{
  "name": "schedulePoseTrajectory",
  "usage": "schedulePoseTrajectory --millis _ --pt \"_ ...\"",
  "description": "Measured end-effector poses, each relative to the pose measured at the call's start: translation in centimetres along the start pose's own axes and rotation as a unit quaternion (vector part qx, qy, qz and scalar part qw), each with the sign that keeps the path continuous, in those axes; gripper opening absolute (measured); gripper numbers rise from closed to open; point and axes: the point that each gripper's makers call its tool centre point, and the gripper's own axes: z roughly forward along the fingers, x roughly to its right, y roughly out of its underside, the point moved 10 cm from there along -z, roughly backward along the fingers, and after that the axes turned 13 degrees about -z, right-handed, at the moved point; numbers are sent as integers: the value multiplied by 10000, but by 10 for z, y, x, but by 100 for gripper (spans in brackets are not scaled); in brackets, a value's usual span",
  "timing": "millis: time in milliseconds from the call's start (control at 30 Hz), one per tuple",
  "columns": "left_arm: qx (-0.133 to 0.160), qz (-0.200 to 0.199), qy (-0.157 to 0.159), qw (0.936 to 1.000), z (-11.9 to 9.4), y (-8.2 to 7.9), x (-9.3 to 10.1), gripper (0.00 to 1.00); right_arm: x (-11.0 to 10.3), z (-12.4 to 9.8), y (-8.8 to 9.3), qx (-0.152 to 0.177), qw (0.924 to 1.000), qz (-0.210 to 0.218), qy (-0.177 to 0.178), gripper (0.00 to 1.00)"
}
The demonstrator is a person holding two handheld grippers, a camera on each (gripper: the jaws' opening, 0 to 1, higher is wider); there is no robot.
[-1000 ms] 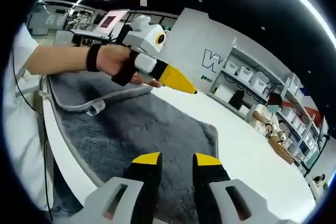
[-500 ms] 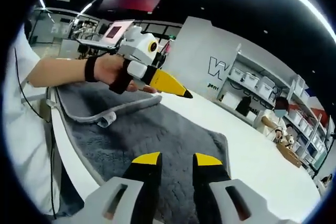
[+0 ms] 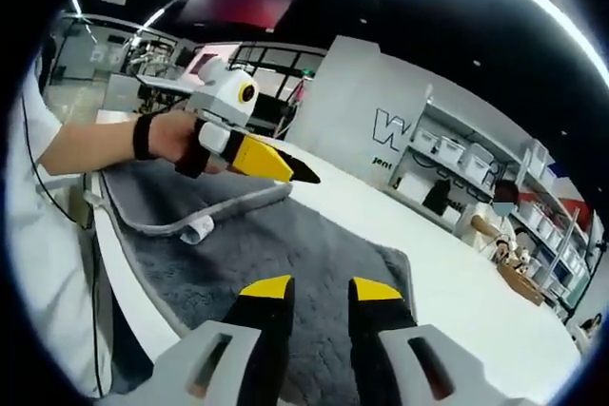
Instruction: Open the folded towel by lifting each exposed corner and separating the folded layers until the towel lies flat within the target outline without major curled edges
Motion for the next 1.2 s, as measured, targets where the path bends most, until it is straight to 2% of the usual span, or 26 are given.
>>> schedulePoseTrajectory --millis 133,233,300,367,533,633,733,767,800,1000,1200 --pt "71 20 20 10000 -8 8 10 68 -3 3 -1 -25 10000 -23 -47 17" --pt "-34 -5 -75 10000 -12 13 16 68 -5 3 -3 15 10000 -21 -96 17" --pt "-120 114 -14 9999 -17 16 21 68 -5 2 -5 62 9999 -30 -93 17" --pt "-148 379 -102 9991 -20 18 24 69 -6 2 -7 67 9999 -48 -88 17" --pt "-195 423 -70 9989 -34 27 39 68 -9 5 -8 102 9998 -65 -150 17" --pt "-227 646 -114 9976 -39 32 48 68 -11 7 -10 130 9997 -80 -177 17" --pt "-221 608 -137 9978 -45 31 44 68 -14 8 -13 172 9995 -104 -230 16" --pt "-134 335 144 9992 -47 31 47 68 -14 8 -13 174 9995 -107 -250 16" --pt "-108 289 217 9993 -49 31 47 68 -16 9 -14 157 9994 -126 -272 17" --pt "-99 470 57 9988 -61 31 45 68 -18 10 -17 244 9991 -122 -315 16" --pt "-132 510 -237 9983 -76 31 41 67 -21 9 -23 314 9989 -157 -314 15"
